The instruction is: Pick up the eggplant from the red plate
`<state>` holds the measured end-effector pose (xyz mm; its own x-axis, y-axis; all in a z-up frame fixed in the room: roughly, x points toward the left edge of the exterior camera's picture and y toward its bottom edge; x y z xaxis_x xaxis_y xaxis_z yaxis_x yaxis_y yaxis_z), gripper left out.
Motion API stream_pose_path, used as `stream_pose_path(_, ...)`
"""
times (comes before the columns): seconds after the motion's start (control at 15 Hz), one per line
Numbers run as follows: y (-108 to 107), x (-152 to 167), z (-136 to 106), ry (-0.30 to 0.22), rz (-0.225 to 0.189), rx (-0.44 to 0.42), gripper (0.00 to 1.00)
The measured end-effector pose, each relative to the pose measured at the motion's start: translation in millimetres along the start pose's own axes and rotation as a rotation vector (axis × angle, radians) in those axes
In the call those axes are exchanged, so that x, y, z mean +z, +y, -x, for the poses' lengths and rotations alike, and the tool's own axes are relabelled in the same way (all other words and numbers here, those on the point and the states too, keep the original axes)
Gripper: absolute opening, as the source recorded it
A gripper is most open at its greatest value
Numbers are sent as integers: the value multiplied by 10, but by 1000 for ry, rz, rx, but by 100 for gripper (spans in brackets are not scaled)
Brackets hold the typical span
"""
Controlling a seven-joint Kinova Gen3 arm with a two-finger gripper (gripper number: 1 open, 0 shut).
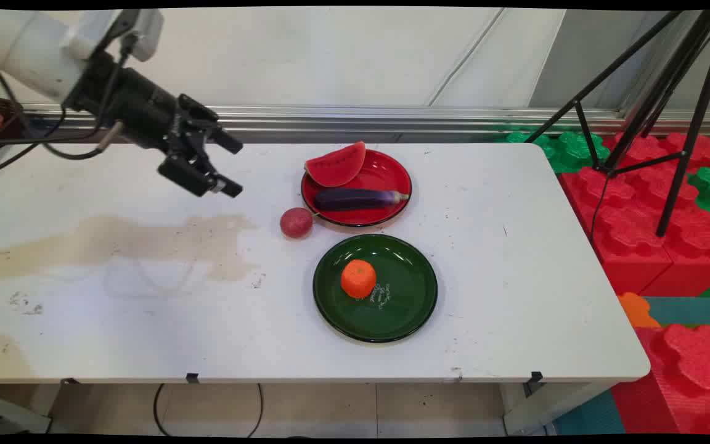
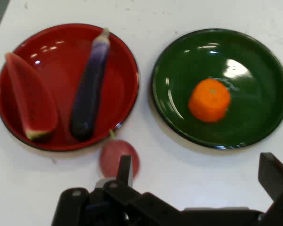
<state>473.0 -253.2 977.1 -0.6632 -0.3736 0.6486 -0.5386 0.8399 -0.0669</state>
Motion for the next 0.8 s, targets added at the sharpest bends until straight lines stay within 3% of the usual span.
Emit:
stream_pose_path(0.33,-242,315,-159,-2,-44,19,100)
stream_pose_path(0.8,-580,988,-363,-47,-63,65,100)
